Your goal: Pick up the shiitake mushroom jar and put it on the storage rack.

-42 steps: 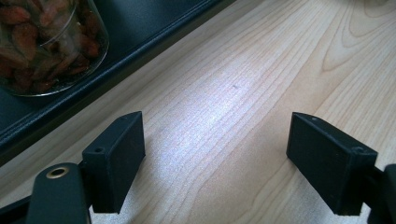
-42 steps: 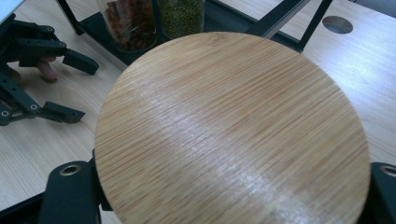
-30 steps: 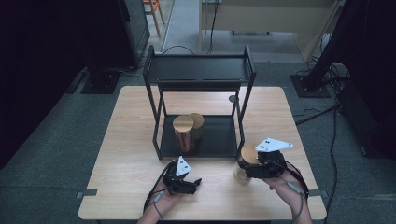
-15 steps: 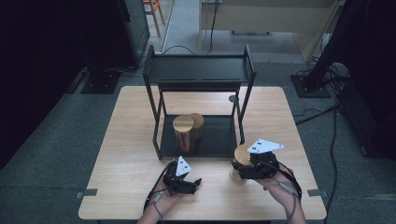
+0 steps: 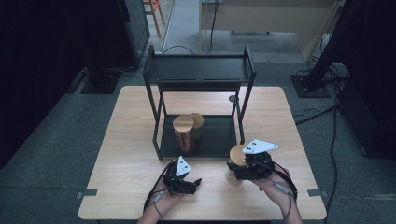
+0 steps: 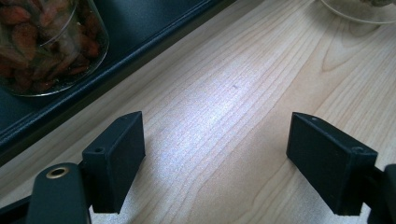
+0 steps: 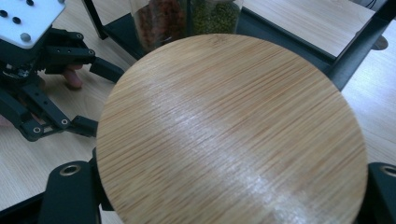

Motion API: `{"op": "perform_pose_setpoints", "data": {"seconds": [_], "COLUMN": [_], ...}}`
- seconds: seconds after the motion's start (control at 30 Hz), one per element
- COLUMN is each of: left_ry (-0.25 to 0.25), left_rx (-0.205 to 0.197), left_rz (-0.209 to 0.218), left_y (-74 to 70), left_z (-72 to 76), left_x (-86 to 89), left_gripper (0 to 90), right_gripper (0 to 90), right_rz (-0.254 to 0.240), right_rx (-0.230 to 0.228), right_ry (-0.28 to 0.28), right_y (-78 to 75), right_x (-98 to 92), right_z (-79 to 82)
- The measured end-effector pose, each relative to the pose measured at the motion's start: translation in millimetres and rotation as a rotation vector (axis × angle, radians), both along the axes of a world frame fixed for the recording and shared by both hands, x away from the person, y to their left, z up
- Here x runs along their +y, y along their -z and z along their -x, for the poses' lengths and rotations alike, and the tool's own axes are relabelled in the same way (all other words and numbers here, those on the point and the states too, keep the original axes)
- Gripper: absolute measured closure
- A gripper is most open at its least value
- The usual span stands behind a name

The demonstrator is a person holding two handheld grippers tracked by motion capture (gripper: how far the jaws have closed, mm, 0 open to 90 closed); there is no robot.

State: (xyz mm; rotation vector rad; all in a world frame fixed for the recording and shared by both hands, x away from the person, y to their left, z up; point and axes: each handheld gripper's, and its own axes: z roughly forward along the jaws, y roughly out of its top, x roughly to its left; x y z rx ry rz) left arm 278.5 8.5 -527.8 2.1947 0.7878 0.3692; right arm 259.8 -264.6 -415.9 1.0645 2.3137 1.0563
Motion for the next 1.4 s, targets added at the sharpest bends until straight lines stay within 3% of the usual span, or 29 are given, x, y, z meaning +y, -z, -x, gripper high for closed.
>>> {"op": "perform_pose_setpoints", "data": {"seconds": [0.27,1.03,1.4], "left_ry": [0.0,-0.001,-0.001], "left_rx": [0.0,-0.002,-0.002], "left_rz": [0.001,0.001,0.001], "left_y": [0.0,0.1,0.1], "left_z": [0.0,0.0,0.0], "left_x": [0.0,-0.1,-0.1], "left_gripper": [19.8,19.8,19.8], "right_gripper": [25.0,25.0,25.0], "right_rz": [-0.006,0.045,0.024], "right_rx": [-0.001,-0.011,-0.002], "right_ry": [0.003,-0.044,-0.052], "right_y": [-0.7,-3.2,-9.2], "right_x": [5.6,33.6,39.1], "right_z": [-2.1,-11.6,-18.4]}}
